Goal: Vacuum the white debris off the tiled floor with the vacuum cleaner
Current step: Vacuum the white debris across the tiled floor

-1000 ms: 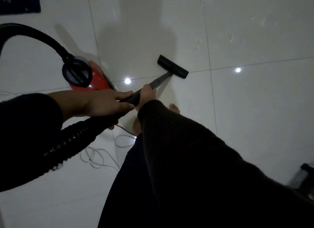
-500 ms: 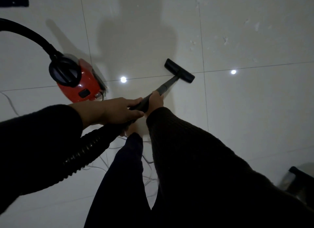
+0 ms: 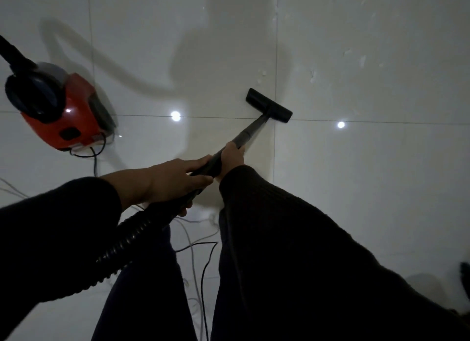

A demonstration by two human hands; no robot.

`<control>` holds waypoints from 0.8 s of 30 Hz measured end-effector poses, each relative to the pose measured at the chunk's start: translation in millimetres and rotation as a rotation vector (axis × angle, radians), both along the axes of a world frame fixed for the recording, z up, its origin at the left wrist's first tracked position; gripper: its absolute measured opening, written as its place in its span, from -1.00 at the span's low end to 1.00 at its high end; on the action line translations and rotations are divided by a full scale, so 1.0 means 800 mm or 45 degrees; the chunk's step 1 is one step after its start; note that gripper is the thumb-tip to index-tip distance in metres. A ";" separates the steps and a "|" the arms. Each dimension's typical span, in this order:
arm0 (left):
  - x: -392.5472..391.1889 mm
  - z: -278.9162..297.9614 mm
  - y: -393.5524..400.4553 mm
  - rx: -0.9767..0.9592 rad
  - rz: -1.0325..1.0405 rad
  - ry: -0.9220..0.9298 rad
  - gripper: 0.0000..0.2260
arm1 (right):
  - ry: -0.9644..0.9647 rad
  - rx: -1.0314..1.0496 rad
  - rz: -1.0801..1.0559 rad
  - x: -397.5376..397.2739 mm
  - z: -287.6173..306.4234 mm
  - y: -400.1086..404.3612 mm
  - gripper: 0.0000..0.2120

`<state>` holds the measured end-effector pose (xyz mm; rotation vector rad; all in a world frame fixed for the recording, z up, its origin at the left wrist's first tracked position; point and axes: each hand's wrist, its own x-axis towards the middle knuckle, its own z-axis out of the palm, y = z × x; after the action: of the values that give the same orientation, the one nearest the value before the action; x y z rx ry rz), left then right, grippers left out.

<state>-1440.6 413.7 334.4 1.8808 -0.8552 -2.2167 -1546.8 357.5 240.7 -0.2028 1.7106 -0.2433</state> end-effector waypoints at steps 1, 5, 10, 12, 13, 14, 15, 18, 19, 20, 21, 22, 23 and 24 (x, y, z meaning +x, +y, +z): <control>-0.014 -0.001 -0.004 0.010 0.046 0.006 -0.49 | -0.002 -0.009 0.025 -0.014 -0.001 -0.008 -0.42; -0.075 -0.011 -0.019 0.035 0.186 0.031 -0.48 | 0.003 -0.006 0.154 -0.066 -0.008 -0.036 -0.41; -0.127 -0.010 -0.036 0.047 0.273 0.051 -0.48 | -0.005 -0.025 0.298 -0.106 -0.013 -0.061 -0.41; -0.130 -0.009 -0.041 0.035 0.241 0.033 -0.47 | -0.022 -0.026 0.284 -0.112 -0.013 -0.069 -0.43; -0.129 -0.009 -0.043 0.024 0.214 0.009 -0.47 | -0.028 -0.024 0.276 -0.113 -0.014 -0.072 -0.43; -0.126 -0.008 -0.046 0.020 0.200 -0.007 -0.47 | -0.035 -0.022 0.264 -0.112 -0.014 -0.076 -0.44; -0.123 -0.007 -0.050 0.014 0.197 -0.020 -0.46 | -0.045 -0.024 0.250 -0.110 -0.013 -0.079 -0.44; -0.113 -0.003 -0.061 0.003 0.182 -0.053 -0.46 | -0.089 -0.026 0.206 -0.099 -0.014 -0.086 -0.45; -0.109 -0.002 -0.064 0.007 0.179 -0.058 -0.46 | -0.107 -0.022 0.197 -0.095 -0.013 -0.088 -0.45; -0.105 -0.002 -0.066 0.009 0.179 -0.063 -0.46 | -0.123 -0.019 0.186 -0.090 -0.012 -0.090 -0.46; -0.100 -0.003 -0.068 0.006 0.170 -0.073 -0.46 | -0.138 -0.018 0.171 -0.085 -0.011 -0.091 -0.46; -0.096 -0.002 -0.069 0.006 0.156 -0.085 -0.45 | -0.147 -0.018 0.158 -0.080 -0.012 -0.092 -0.45; -0.091 -0.002 -0.071 0.009 0.147 -0.090 -0.45 | -0.152 -0.020 0.155 -0.075 -0.013 -0.094 -0.45; -0.087 -0.003 -0.072 0.013 0.145 -0.089 -0.45 | -0.154 -0.026 0.161 -0.070 -0.014 -0.095 -0.44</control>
<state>-1510.2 355.7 332.1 1.9698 -0.7282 -2.1049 -1602.5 281.6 229.8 -0.3040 1.5696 -0.1763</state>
